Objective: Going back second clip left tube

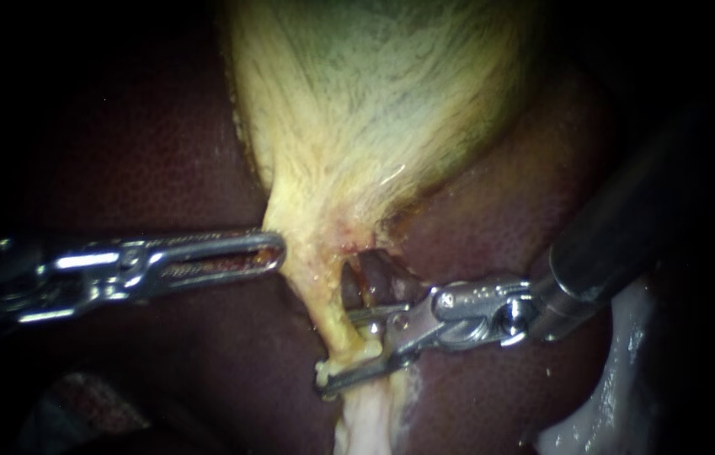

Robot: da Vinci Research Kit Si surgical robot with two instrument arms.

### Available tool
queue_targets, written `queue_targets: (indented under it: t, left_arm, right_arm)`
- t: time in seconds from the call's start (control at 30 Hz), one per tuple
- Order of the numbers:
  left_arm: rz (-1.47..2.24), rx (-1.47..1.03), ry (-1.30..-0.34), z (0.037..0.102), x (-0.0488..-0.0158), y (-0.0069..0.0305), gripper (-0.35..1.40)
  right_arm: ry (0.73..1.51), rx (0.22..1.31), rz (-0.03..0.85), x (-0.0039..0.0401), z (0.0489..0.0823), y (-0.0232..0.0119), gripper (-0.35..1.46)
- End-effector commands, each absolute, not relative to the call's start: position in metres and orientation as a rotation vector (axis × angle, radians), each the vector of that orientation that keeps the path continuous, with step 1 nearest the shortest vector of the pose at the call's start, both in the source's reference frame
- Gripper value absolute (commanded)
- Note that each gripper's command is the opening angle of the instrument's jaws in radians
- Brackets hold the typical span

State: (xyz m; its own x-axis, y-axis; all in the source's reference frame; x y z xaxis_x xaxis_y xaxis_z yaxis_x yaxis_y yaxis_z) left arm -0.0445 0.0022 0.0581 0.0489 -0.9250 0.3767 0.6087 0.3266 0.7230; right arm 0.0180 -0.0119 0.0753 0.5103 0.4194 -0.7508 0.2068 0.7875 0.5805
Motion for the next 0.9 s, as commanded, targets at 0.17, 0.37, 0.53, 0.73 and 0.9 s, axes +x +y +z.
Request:
queue_targets:
  t: [0.17, 0.37, 0.53, 0.73, 0.9]
  left_arm:
    - [-1.223, 0.421, -0.930, 0.0582, -0.0445, 0.0021, -0.35]
    - [-1.223, 0.421, -0.930, 0.0582, -0.0445, 0.0021, -0.35]
    - [-1.222, 0.422, -0.931, 0.0581, -0.0442, 0.0021, -0.35]
    - [-1.222, 0.422, -0.931, 0.0582, -0.0442, 0.0021, -0.35]
    - [-1.221, 0.422, -0.931, 0.0582, -0.0442, 0.0021, -0.35]
  right_arm:
    - [1.058, 0.661, 0.108, 0.0187, 0.0754, -0.0127, 0.60]
    - [1.070, 0.636, 0.065, 0.0183, 0.0754, -0.0128, 0.60]
    - [1.083, 0.617, 0.018, 0.0166, 0.0751, -0.0124, 0.60]
    - [1.091, 0.607, -0.003, 0.0144, 0.0748, -0.0117, 0.60]
    - [1.093, 0.606, -0.011, 0.0141, 0.0746, -0.0118, 0.60]
